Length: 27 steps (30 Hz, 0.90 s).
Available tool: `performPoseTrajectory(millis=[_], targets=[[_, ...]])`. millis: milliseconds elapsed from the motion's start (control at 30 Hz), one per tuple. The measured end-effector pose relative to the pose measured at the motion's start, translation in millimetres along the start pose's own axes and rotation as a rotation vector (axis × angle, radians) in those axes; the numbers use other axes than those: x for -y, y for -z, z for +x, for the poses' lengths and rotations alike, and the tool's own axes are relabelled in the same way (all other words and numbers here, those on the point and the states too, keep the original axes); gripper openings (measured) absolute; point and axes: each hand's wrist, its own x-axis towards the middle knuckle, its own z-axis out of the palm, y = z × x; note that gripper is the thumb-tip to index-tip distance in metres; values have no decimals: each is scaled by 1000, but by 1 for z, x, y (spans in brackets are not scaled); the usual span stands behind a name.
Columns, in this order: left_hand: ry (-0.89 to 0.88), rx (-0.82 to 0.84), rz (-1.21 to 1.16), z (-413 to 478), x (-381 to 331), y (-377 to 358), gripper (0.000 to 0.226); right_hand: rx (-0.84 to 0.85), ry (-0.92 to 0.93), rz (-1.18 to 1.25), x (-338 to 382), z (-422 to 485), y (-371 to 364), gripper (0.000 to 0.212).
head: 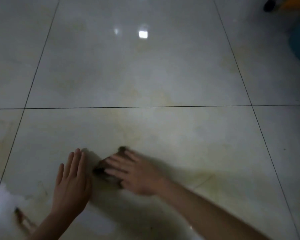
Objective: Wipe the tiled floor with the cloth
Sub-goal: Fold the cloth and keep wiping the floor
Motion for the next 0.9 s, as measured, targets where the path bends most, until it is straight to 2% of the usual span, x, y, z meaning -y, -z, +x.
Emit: performPoseTrajectory(millis=[33, 67, 167, 233, 267, 300, 333, 367, 433, 500, 567, 633, 667, 700, 800, 900], targets=[[-8, -2, -5, 0, 5, -1, 71, -35, 21, -38, -30, -12, 3, 51], [-17, -6, -7, 0, 10, -2, 70, -68, -52, -32, -61, -23, 5, 48], [-20, -31, -34, -2, 19, -8, 67, -214, -574, 121, -128, -42, 9, 48], [-33, -49, -64, -3, 21, -13, 66, -285, -965, 125, -127, -24, 3, 50], [-45, -62, -81, -3, 22, -16, 65, -316, -1116, 140, -113, -5, 2, 52], [-58, -77, -100, -3, 23, -17, 64, -338, -1185, 169, -91, 14, 2, 53], [-64, -92, -129, -3, 25, -19, 64, -344, -1147, 195, -65, 31, 0, 54], [-63, -105, -171, -3, 27, -21, 64, -350, -1013, 196, -34, 44, -4, 55], [-37, -132, -290, -3, 31, -22, 63, -298, -632, 148, 32, 55, -14, 56], [-7, -162, -410, -2, 37, -21, 62, -117, -254, 147, 75, 46, -14, 56], [-23, -174, -455, -2, 42, -20, 60, -2, 125, 188, 55, 38, -9, 51], [-80, -171, -425, -2, 48, -22, 58, 28, 350, 171, -2, 35, 1, 45], [-96, -165, -413, -2, 49, -23, 57, 12, 330, 130, -34, 36, 8, 45], [-98, -159, -411, -3, 50, -23, 56, -20, 225, 95, -67, 37, 14, 45], [-74, -168, -410, -3, 47, -23, 57, -127, -226, 109, -135, 43, 22, 44], [-55, -175, -410, -3, 41, -24, 58, -291, -723, 111, -128, 65, 11, 47]])
